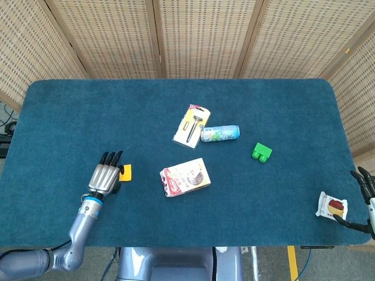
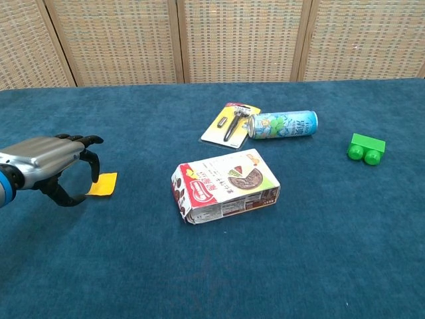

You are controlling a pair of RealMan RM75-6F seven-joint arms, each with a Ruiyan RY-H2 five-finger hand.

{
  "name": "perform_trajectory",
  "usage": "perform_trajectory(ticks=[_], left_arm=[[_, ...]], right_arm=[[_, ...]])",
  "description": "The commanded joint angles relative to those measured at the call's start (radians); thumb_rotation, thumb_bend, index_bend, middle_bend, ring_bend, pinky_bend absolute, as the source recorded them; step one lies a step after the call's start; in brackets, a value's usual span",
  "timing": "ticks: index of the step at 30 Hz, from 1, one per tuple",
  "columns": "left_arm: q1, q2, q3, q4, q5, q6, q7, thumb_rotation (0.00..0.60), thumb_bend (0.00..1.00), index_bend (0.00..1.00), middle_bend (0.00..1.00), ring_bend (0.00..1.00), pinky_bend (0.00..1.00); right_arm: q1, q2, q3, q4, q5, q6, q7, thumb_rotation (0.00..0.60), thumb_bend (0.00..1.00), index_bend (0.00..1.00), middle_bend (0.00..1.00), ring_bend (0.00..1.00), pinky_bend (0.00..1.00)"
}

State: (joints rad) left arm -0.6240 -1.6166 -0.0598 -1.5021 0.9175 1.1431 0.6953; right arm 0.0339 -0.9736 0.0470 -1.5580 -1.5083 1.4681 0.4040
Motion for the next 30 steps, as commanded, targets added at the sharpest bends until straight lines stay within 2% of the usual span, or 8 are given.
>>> perform_trajectory(ticks=[1,18,30], left_arm=[[0.003,-0.005,-0.001,0.011,0.003,0.0,-0.004,0.6,0.36,0.42,0.0,0.0,0.0],[0.001,-0.073,-0.021,0.113,0.013,-0.024,-0.018,0.6,0.37,0.42,0.0,0.0,0.0],[0.003,-0.096,-0.033,0.139,0.034,-0.032,-0.041,0.6,0.4,0.47,0.0,0.0,0.0]], right_arm=[[0.0,0.0,0.0,0.0,0.0,0.0,-0.001,0.6,0.1,0.0,0.0,0.0,0.0],[0.001,0.0,0.003,0.004,0.004,-0.001,0.009,0.6,0.1,0.0,0.0,0.0,0.0],[0.0,0.001,0.003,0.006,0.003,0.0,0.015,0.6,0.1,0.0,0.0,0.0,0.0]])
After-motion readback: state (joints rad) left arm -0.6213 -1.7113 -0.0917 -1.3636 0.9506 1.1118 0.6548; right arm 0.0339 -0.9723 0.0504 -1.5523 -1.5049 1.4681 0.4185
